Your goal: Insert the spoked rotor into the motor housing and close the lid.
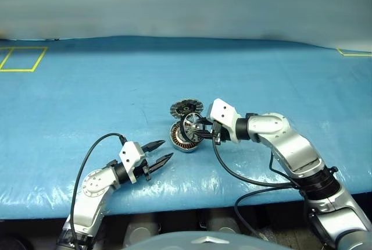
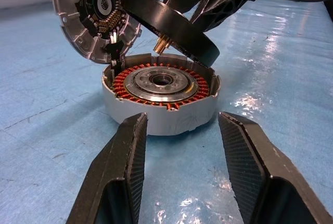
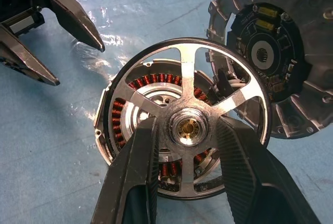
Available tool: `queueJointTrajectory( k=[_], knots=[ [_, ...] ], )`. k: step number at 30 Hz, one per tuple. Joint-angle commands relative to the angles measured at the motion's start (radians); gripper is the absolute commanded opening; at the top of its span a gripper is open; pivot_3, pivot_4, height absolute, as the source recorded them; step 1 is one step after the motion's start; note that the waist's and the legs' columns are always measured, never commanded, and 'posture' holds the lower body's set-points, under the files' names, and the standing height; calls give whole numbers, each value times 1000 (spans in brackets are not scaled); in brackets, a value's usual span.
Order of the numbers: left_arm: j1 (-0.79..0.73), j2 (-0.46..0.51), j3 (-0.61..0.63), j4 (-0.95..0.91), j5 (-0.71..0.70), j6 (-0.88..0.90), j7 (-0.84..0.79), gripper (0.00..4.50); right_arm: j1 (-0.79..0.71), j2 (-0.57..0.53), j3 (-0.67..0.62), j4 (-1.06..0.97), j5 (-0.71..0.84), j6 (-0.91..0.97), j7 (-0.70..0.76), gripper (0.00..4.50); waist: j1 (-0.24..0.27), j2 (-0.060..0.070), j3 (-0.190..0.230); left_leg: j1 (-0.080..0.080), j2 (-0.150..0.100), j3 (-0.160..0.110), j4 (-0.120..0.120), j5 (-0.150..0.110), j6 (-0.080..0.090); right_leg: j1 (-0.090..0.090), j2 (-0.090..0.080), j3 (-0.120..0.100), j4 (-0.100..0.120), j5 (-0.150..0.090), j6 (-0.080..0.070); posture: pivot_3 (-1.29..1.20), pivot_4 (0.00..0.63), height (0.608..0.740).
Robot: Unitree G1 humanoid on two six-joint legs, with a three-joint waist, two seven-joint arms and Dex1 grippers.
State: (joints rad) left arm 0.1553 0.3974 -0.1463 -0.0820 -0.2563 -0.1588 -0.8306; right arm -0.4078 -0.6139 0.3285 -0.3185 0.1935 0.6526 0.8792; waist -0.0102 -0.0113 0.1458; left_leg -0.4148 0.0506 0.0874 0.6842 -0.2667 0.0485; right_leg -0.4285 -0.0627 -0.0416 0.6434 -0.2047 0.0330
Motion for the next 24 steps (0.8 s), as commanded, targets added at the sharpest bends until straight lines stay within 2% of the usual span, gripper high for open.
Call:
queueJointTrajectory(
  k=[1,19,20,24],
  knots=[
    [0,6,2,-18,-1,-12,-6,2317,1,-5,16,-24,13,-5,32,1299,0,0,0,0,0,0,0,0,0,0,0,0,0,0,0,0,150,740],
    [-5,3,-7,-5,1,-7,-18,2317,10,-12,28,-25,2,-14,40,1299,2,0,0,0,0,0,0,0,0,0,-1,0,0,0,0,0,150,740],
    [-7,2,-7,-3,2,-9,-18,2317,11,-11,30,-24,-3,-17,36,2038,2,0,0,0,0,0,0,0,0,0,-1,0,0,0,0,0,150,740],
    [-11,-1,-7,2,1,-9,-20,2317,8,-5,21,-35,26,6,49,3230,1,0,0,0,0,0,0,0,0,0,-1,0,0,0,0,0,150,740]
  ],
)
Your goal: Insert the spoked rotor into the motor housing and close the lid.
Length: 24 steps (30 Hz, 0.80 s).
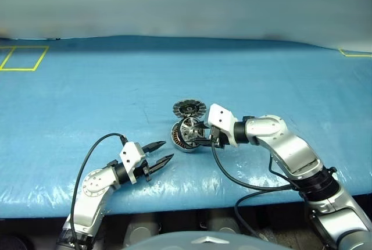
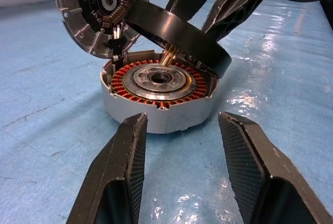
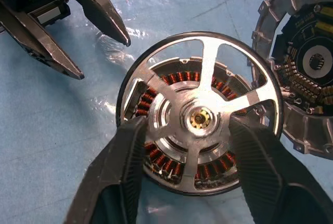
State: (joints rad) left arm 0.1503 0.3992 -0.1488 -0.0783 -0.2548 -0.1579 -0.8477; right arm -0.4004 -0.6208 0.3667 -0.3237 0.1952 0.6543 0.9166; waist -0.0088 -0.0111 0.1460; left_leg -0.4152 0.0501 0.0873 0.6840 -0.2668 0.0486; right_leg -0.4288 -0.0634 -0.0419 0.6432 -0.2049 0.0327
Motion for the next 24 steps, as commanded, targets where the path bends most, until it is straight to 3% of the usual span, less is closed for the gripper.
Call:
queueJointTrajectory(
  k=[1,14,23,24],
  knots=[
    [-6,-3,-4,-1,-1,-10,-4,2317,-2,5,-24,-30,26,3,7,3230,0,0,0,0,0,0,0,0,0,0,0,0,0,0,0,0,150,740],
    [-4,-8,13,13,-9,-28,0,2317,38,60,-114,-77,122,5,-37,3230,-1,0,0,0,0,0,0,0,0,0,0,0,0,0,0,0,150,740],
    [-36,-8,35,24,-19,-25,5,2317,206,194,-155,-102,155,-9,-190,369,-1,0,0,0,1,0,0,0,0,0,0,0,0,0,0,0,150,740],
    [-40,-9,36,27,-19,-24,5,2317,215,207,-149,-96,146,-10,-207,369,-2,0,0,0,1,0,0,0,0,0,1,0,0,0,0,0,150,740]
  ],
)
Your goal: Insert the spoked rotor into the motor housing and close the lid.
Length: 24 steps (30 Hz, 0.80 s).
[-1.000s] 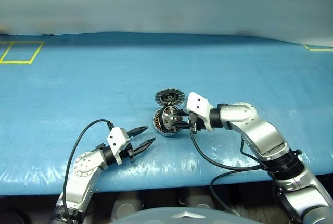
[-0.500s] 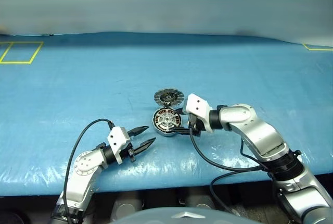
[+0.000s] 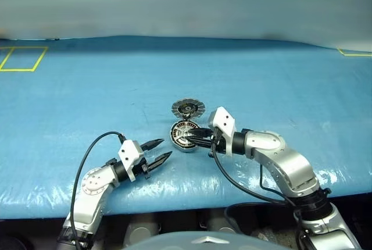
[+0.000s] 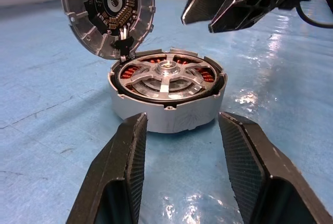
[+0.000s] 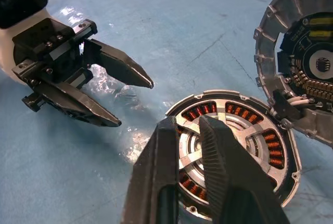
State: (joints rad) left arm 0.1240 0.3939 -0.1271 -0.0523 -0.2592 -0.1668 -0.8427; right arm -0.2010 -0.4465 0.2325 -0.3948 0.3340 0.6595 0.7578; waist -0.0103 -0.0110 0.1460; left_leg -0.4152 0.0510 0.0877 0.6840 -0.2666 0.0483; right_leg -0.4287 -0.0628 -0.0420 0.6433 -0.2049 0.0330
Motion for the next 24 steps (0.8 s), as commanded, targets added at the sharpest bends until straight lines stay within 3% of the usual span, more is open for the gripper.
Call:
queueJointTrajectory(
  k=[1,15,24],
  knots=[
    [-19,-2,13,6,-12,-15,-4,2317,25,58,-19,-15,3,-20,-77,369,0,0,0,0,0,0,0,0,0,0,0,0,0,0,0,0,150,740],
    [-94,-8,46,-12,-81,33,-5,2317,104,177,-30,43,-7,-81,-196,369,0,0,0,0,0,0,-1,0,0,0,1,0,0,0,0,0,150,740],
    [-313,20,135,59,-147,136,-13,2317,165,160,-21,-38,25,-79,-168,369,1,0,0,0,0,-1,0,1,-1,1,2,0,0,-1,5,0,150,740]
  ],
)
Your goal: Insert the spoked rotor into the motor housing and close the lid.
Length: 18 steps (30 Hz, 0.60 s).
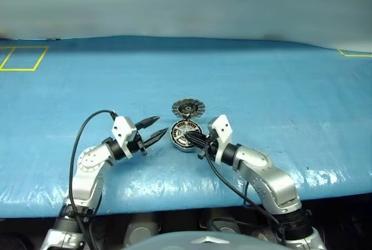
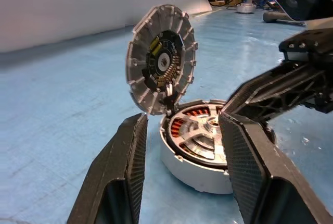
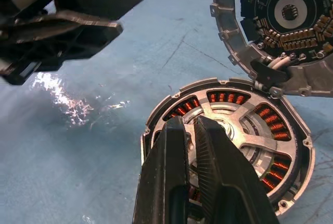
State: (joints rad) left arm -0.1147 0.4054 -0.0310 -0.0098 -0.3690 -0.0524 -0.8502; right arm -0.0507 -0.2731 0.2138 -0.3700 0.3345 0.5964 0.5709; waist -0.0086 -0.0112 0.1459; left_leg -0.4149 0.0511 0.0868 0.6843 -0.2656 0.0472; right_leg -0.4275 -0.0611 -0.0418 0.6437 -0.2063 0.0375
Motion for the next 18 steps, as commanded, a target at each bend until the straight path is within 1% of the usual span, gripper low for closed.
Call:
queueJointTrajectory(
  k=[1,3,4,6,9,11,12,15,18],
  knots=[
    [-122,11,47,41,-40,27,-14,2317,25,-25,1,-75,27,-15,25,369,2,0,0,0,0,0,0,0,0,0,0,0,0,0,0,0,150,740],
    [-217,5,66,93,-67,48,-33,2317,49,-46,1,-97,34,-11,36,369,3,-1,0,0,-3,-1,0,0,0,1,0,0,0,1,0,0,150,740],
    [-258,-1,72,121,-81,53,-48,2133,59,-57,3,-104,33,-10,39,337,4,-1,0,0,-5,-1,0,0,0,1,0,0,0,1,0,0,150,740],
    [-356,-15,63,199,-96,74,-98,1632,84,-75,-1,-122,41,-13,47,325,4,-1,0,0,-6,-1,0,0,0,1,0,0,0,1,0,0,150,740],
    [-496,-38,4,345,-20,31,-152,643,123,-103,-1,-148,47,-19,58,325,6,-1,0,0,-7,-2,0,0,0,2,1,1,-1,1,2,0,150,740],
    [-578,-75,-12,437,-10,41,-178,33,141,-115,5,-156,31,-26,46,325,9,-2,0,0,-8,-2,0,0,0,2,1,0,-1,0,3,0,150,740],
    [-604,-86,-22,470,-4,48,-199,33,148,-116,7,-160,29,-30,41,325,9,-2,0,0,-8,-2,0,0,0,2,1,1,-1,0,3,0,150,740],
    [-654,-105,-99,545,77,12,-267,33,174,-104,-1,-179,36,-43,19,325,2,-2,0,-1,-8,-2,1,0,0,2,2,1,-1,0,3,0,150,740],
    [-675,-108,-154,608,148,-56,-311,33,201,-90,-16,-202,41,-52,-9,325,-3,-2,0,-1,-7,-2,0,0,0,1,3,1,-1,1,4,0,150,740]
  ],
)
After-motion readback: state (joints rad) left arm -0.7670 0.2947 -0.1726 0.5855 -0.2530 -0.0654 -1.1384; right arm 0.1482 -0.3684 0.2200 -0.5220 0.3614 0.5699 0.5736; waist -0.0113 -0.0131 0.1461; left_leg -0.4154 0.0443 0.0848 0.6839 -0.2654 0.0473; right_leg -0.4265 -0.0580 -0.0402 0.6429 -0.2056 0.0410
